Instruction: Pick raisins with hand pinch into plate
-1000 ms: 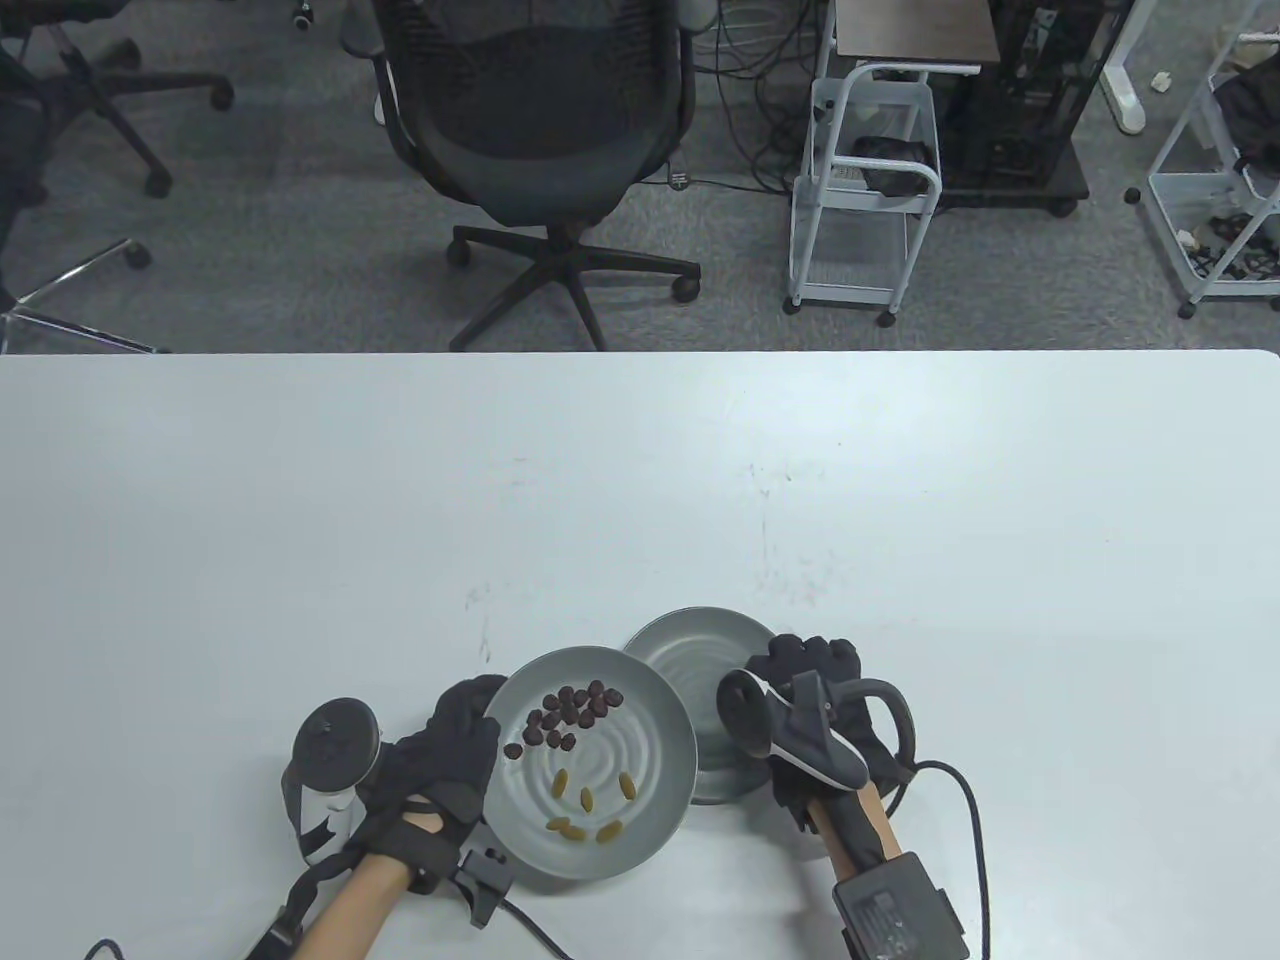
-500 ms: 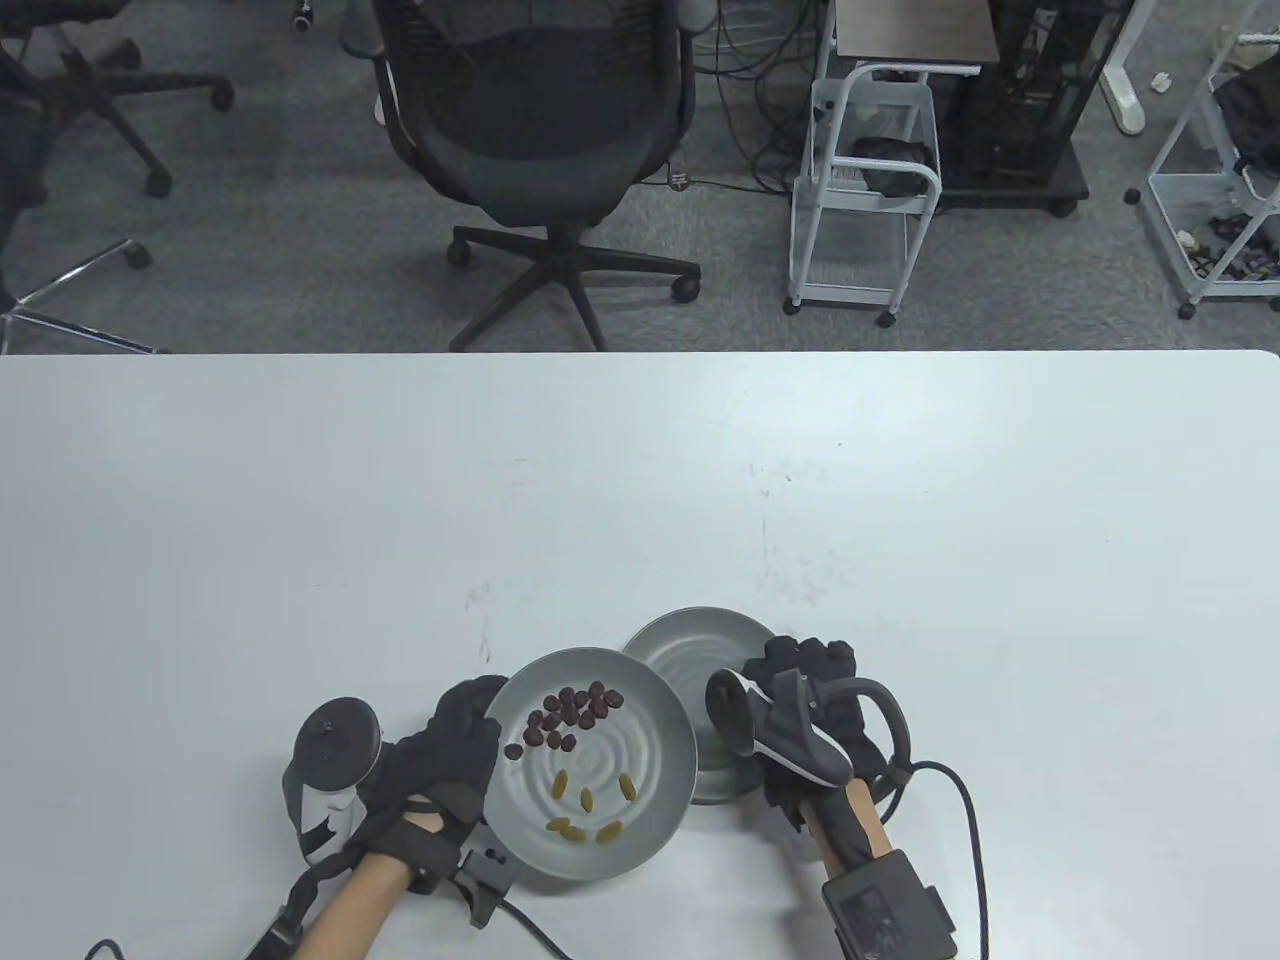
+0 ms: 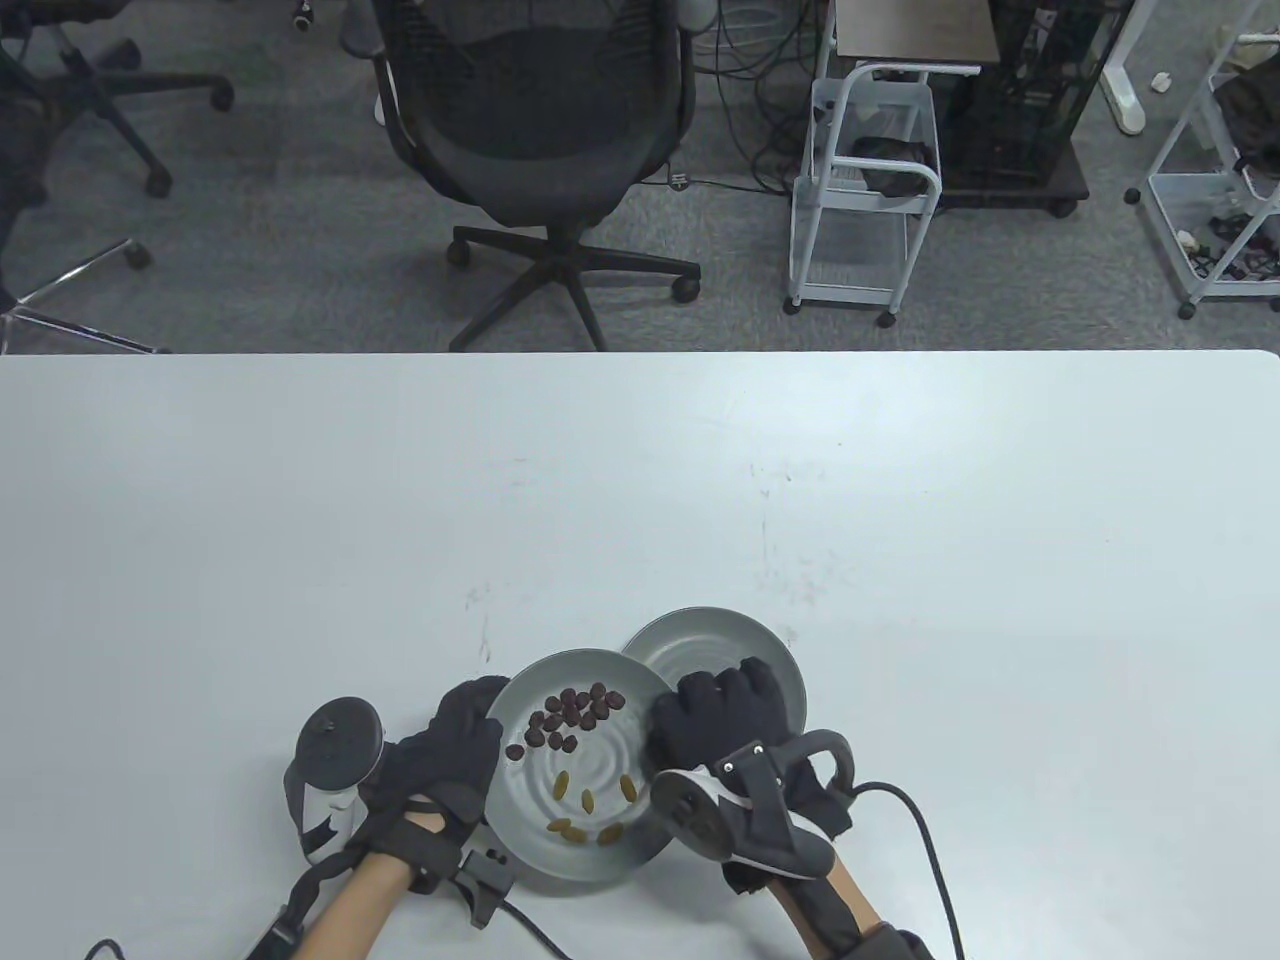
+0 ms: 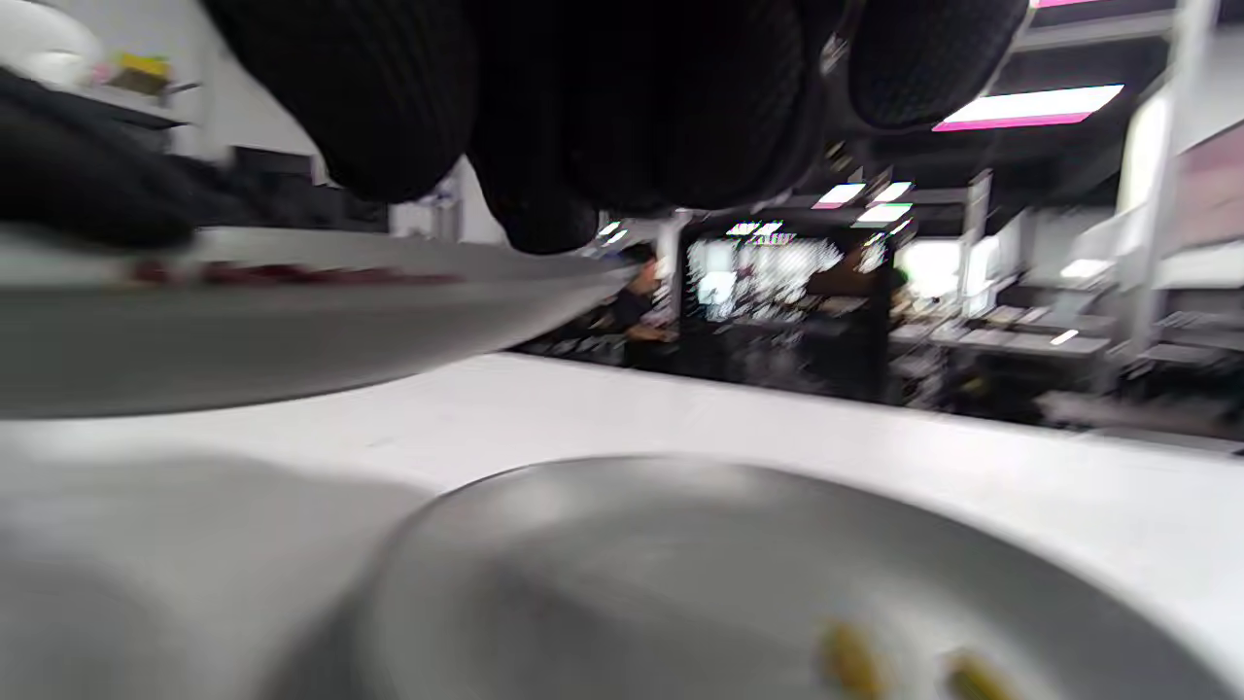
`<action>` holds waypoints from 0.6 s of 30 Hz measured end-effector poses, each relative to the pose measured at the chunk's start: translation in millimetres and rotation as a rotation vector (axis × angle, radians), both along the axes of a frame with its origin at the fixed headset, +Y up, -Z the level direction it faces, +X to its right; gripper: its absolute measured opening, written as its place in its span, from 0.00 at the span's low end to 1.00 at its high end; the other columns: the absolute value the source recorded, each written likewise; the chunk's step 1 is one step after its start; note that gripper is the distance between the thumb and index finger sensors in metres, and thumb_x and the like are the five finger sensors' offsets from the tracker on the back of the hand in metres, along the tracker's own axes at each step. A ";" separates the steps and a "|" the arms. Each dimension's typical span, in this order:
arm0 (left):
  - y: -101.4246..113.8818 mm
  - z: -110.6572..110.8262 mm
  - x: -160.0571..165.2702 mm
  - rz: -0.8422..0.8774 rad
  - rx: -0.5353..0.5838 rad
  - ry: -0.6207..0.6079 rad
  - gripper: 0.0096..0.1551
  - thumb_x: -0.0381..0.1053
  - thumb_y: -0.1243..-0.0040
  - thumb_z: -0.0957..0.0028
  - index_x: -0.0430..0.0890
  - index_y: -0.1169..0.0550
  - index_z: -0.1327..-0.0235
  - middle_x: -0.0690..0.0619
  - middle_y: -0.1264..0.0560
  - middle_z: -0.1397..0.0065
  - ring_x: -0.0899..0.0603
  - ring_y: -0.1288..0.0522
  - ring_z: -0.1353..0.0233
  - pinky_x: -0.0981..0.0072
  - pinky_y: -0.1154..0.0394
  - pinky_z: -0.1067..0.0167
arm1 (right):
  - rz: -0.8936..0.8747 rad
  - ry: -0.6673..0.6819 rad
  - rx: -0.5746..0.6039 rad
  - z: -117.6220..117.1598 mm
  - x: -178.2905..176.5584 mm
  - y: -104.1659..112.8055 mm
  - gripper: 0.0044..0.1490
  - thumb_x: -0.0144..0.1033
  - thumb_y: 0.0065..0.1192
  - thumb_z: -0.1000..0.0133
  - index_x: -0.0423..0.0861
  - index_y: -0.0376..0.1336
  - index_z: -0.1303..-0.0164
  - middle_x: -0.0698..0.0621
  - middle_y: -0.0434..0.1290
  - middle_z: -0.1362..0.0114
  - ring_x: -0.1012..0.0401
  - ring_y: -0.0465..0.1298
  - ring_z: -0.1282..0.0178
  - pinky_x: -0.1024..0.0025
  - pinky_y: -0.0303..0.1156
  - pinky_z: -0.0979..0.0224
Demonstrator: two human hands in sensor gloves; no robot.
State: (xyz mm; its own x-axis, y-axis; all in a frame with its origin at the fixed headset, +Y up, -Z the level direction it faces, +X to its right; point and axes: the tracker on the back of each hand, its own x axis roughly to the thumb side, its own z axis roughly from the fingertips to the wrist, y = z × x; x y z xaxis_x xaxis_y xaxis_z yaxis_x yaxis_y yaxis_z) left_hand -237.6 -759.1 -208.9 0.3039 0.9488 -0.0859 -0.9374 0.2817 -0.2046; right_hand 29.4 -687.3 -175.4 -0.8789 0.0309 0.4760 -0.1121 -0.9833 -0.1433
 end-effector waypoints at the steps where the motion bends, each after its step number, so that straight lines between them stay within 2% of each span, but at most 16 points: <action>1: 0.0 0.0 0.0 0.000 0.000 0.000 0.32 0.49 0.48 0.49 0.42 0.33 0.30 0.40 0.19 0.44 0.41 0.13 0.70 0.55 0.16 0.74 | -0.007 0.022 -0.030 2.4 -4.1 -1.7 0.30 0.51 0.63 0.44 0.47 0.73 0.38 0.45 0.74 0.36 0.49 0.75 0.44 0.35 0.63 0.24; 8: -0.3 -0.5 0.2 0.000 0.001 -0.001 0.32 0.49 0.48 0.49 0.42 0.33 0.30 0.40 0.19 0.45 0.42 0.13 0.70 0.56 0.16 0.74 | 0.082 0.062 -0.074 10.4 -18.9 -8.8 0.32 0.52 0.65 0.45 0.46 0.72 0.36 0.44 0.72 0.35 0.49 0.74 0.42 0.34 0.62 0.24; 12: -0.3 -0.8 0.5 -0.003 0.004 0.000 0.32 0.50 0.47 0.49 0.42 0.32 0.31 0.40 0.19 0.45 0.42 0.13 0.70 0.56 0.16 0.75 | 0.155 0.061 -0.043 12.5 -22.7 -9.9 0.32 0.52 0.66 0.46 0.48 0.71 0.35 0.45 0.71 0.34 0.50 0.74 0.41 0.34 0.62 0.23; 18: -0.4 -0.9 0.3 -0.002 0.002 -0.003 0.32 0.50 0.47 0.49 0.42 0.32 0.31 0.40 0.19 0.45 0.42 0.13 0.71 0.57 0.15 0.76 | 0.157 0.085 -0.009 14.3 -26.0 -11.3 0.27 0.47 0.69 0.46 0.49 0.72 0.38 0.47 0.73 0.35 0.51 0.75 0.43 0.35 0.63 0.24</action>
